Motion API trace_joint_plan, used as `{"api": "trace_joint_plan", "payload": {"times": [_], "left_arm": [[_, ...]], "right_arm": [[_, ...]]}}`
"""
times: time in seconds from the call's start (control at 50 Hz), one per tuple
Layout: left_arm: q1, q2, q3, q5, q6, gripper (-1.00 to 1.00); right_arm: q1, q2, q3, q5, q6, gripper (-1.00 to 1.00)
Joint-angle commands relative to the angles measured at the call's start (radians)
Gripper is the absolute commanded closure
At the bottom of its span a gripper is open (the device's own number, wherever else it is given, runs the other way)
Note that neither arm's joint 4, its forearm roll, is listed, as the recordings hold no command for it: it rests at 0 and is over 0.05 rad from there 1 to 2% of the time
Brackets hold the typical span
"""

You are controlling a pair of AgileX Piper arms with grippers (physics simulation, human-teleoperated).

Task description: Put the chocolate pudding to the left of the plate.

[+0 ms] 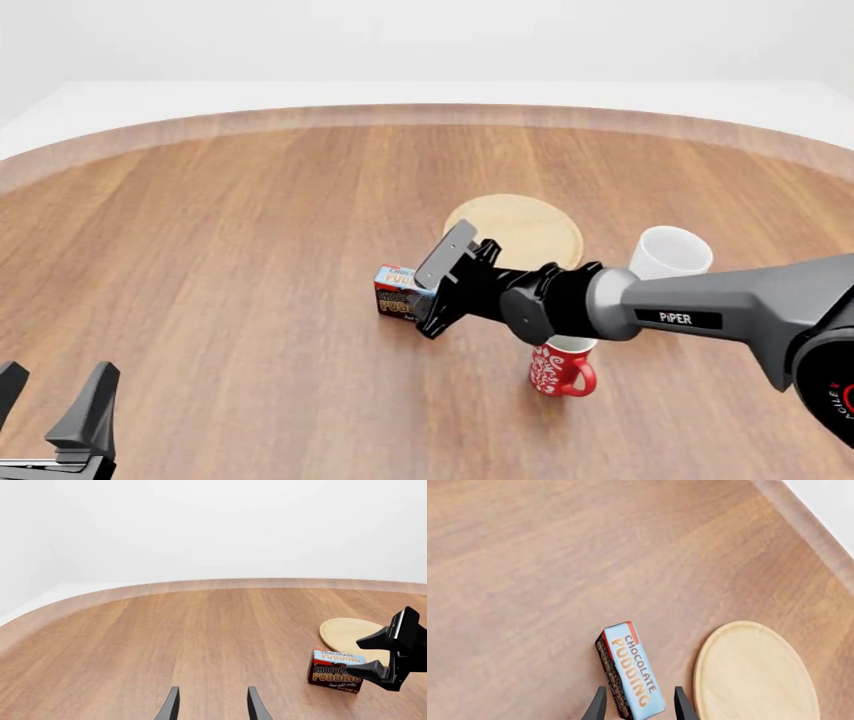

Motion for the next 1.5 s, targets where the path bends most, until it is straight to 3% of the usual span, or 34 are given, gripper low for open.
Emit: {"api": "trace_joint_plan", "payload": {"times": [0.02,1.06,1.08,1.5], "left_arm": [[0.0,0.0,0.0,0.0,0.0,-1.0],[0.0,0.0,0.0,0.0,0.0,-1.0],[0.0,0.0,0.0,0.0,0.0,-1.0],[0.0,0.0,0.0,0.0,0.0,-1.0]], "right_arm": [[0.002,0.019,-0.007,-0.005,0.002,-1.0],[-0.031,0.093,-0.014,-0.043,0.007,-1.0],[-0.03,0.091,-0.014,-0.045,0.007,1.0],[0.014,-0.064,0.118,-0.083,0.059,1.0]]}}
